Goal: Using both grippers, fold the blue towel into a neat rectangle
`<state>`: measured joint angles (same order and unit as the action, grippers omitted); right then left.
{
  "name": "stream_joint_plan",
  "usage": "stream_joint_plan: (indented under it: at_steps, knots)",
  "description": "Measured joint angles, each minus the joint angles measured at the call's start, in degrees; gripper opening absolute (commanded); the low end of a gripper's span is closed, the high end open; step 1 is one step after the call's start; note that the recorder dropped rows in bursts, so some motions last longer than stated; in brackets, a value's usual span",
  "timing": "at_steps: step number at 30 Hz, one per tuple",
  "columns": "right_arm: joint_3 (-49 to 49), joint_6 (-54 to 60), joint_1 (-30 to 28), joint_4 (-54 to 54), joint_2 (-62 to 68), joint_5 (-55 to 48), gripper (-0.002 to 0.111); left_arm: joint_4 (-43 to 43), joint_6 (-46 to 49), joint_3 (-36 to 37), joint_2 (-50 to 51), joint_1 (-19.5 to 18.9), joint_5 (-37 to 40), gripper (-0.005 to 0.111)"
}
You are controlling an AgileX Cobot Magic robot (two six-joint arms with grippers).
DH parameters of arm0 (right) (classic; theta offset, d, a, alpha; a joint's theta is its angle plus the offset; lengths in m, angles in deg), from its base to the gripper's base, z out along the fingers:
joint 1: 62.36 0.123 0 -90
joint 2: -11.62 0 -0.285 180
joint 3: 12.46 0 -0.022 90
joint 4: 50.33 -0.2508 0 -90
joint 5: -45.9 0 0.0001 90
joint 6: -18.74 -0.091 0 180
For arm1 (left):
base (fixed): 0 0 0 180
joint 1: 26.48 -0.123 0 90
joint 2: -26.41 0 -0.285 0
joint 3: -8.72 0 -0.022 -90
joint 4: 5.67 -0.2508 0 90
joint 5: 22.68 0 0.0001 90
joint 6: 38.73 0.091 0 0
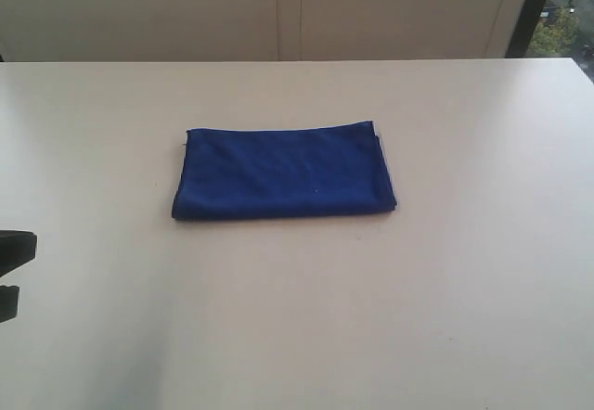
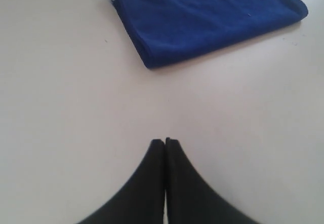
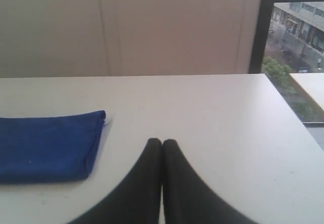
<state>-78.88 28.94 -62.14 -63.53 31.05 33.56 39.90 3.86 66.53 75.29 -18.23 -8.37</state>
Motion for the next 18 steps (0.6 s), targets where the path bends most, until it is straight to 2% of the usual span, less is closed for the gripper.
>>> stream_joint_plan:
  at_steps: [8, 18]
  knots:
    - [0.0, 0.2, -5.0, 3.9, -10.1, -12.5, 0.000, 0.0, 0.1, 0.0, 0.0, 0.0, 0.0, 0.000]
    - [-0.1, 0.2, -5.2, 4.5, -11.2, -16.1, 0.000, 0.0, 0.1, 0.0, 0.0, 0.0, 0.0, 0.000]
